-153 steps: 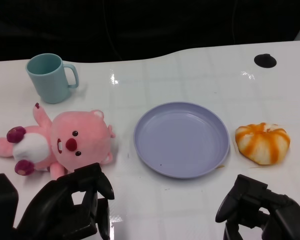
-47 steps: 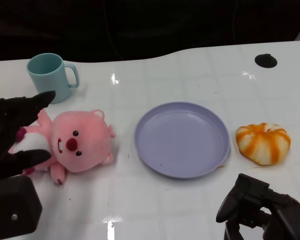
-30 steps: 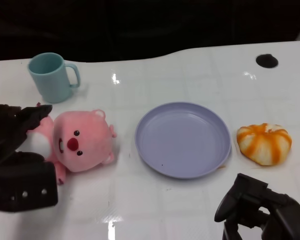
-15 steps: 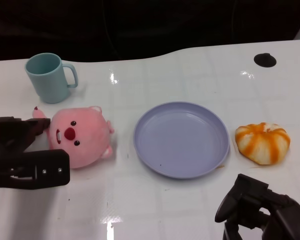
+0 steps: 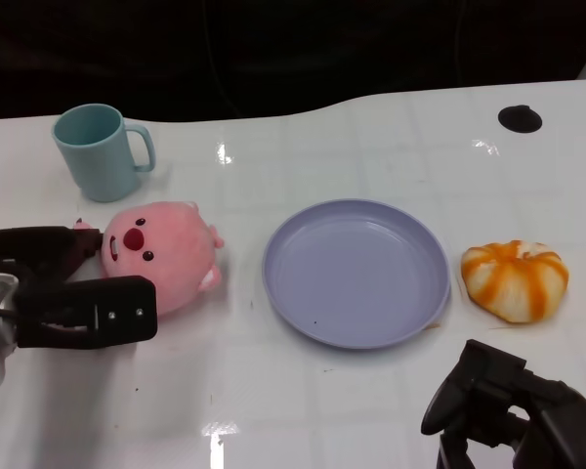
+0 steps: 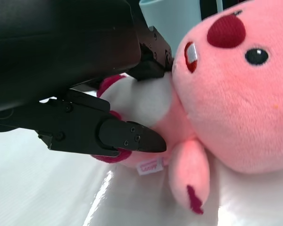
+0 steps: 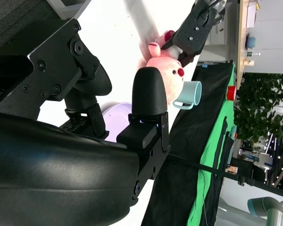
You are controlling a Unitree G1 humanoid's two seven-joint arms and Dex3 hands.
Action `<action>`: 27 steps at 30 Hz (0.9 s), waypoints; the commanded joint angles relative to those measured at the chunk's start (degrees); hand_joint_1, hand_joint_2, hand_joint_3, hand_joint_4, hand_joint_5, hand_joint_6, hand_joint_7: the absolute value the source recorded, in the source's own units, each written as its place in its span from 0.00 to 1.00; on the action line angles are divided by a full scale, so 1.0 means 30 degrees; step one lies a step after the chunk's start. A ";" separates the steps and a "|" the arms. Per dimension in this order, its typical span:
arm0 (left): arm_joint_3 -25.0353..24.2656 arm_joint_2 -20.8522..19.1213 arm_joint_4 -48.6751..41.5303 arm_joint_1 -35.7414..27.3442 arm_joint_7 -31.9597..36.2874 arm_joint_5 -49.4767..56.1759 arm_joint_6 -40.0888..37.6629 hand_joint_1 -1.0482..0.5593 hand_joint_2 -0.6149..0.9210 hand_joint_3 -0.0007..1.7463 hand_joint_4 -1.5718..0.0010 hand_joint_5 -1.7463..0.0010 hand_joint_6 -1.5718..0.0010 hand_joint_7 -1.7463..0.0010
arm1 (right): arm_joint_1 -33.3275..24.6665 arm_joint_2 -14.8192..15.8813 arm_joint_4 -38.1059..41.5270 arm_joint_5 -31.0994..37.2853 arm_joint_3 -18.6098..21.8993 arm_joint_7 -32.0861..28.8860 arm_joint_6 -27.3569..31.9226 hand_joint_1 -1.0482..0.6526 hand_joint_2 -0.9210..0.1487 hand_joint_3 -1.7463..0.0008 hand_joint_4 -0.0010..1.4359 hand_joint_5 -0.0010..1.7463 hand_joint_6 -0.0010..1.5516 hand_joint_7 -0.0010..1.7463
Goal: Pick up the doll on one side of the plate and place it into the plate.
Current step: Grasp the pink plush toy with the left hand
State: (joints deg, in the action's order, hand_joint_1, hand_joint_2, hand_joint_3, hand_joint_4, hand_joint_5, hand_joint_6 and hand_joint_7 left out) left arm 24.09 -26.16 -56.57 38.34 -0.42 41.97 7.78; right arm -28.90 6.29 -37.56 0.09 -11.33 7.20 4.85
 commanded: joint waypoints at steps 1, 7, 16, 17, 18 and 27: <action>0.0655 0.0271 -0.1256 -0.0557 0.0417 -0.0013 0.0944 0.52 1.00 0.07 0.46 0.34 0.19 0.89 | -0.0094 0.0024 -0.0247 0.0046 -0.0124 -0.0063 0.0049 0.65 0.50 0.20 0.48 1.00 0.39 0.87; 0.1023 0.0043 -0.1841 -0.0258 0.2360 -0.0052 0.2039 0.50 1.00 0.17 0.55 0.03 0.47 0.49 | 0.0061 -0.0050 -0.0129 0.0234 -0.0225 -0.0233 0.0099 0.66 0.49 0.20 0.48 1.00 0.40 0.87; -0.0123 0.0143 -0.1198 -0.0500 0.5977 -0.1159 0.2061 0.53 0.86 0.44 0.42 0.00 0.58 0.00 | 0.0259 -0.0141 0.0078 0.0002 -0.0173 -0.0165 0.0235 0.65 0.50 0.21 0.47 1.00 0.39 0.87; -0.0168 0.0068 -0.0977 -0.0556 0.6095 -0.1167 0.2037 0.52 0.84 0.47 0.42 0.00 0.57 0.00 | 0.0260 -0.0140 0.0101 0.0016 -0.0193 -0.0167 0.0191 0.65 0.50 0.20 0.47 1.00 0.39 0.87; -0.0254 -0.0011 -0.0678 -0.0649 0.6194 -0.1211 0.1996 0.52 0.83 0.48 0.42 0.00 0.57 0.00 | 0.0250 -0.0130 0.0122 0.0062 -0.0211 -0.0180 0.0136 0.65 0.50 0.20 0.47 1.00 0.39 0.87; -0.1764 -0.0930 0.5423 -0.2933 0.5417 -0.1868 0.0902 0.55 0.75 0.56 0.43 0.00 0.59 0.00 | 0.0064 -0.0109 0.0083 0.0200 -0.0273 -0.0235 -0.0040 0.65 0.50 0.20 0.48 1.00 0.39 0.87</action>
State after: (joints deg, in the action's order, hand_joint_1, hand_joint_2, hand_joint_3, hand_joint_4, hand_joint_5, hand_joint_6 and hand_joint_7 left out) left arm 20.25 -27.06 -43.04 30.60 16.83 37.36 11.20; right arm -28.45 5.91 -37.18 0.93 -12.36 6.69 5.05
